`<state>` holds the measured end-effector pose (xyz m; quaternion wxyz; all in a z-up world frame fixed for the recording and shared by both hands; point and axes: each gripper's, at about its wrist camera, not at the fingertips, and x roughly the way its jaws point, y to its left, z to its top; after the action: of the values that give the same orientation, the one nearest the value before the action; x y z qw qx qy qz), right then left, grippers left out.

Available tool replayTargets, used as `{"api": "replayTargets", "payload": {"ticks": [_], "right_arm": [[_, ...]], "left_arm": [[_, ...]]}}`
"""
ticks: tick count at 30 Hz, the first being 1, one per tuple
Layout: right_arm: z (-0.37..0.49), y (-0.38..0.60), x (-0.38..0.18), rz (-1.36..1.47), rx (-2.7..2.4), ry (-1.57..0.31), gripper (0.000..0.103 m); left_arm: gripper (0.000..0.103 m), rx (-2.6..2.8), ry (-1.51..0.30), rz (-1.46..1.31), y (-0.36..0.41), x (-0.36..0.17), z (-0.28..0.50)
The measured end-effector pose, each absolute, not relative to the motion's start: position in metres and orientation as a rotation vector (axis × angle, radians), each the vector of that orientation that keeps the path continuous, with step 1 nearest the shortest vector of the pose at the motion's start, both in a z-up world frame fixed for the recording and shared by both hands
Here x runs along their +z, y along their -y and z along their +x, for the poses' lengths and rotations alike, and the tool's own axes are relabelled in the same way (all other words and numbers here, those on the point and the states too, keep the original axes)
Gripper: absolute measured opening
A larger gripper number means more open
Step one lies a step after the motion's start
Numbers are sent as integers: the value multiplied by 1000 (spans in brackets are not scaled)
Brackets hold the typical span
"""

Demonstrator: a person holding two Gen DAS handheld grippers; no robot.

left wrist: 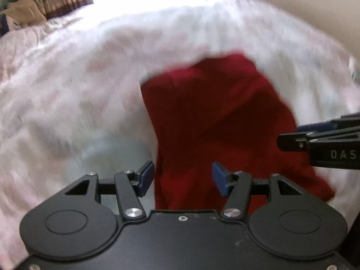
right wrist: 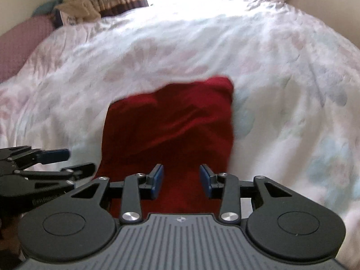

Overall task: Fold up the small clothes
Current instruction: 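Open the left gripper and release the folded shirt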

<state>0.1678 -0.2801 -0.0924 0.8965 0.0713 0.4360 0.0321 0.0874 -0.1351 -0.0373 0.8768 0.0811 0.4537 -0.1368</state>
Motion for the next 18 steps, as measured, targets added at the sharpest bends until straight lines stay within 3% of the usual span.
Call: {"api": "replayTargets", "payload": {"ticks": [2,5,8,14,18], "right_arm": [[162,275,-105,150,75,-941,45],[152,266,-127,124,43,-959,45],[151,262,-145,83,8,-956,45],[145,252,-125,52,-13,-953,47],[125,257,-89,168,30,-908,61]], "left_arm": [[58,-299,-1011,142,132,-60,88],[68,-289,-1048,33,117,-88,91],[72,-292,-1065,-27,107,-88,89],[70,-218,-1072,78,106,-47,78],[70,-212,-992,102,104,-6,52]]}}
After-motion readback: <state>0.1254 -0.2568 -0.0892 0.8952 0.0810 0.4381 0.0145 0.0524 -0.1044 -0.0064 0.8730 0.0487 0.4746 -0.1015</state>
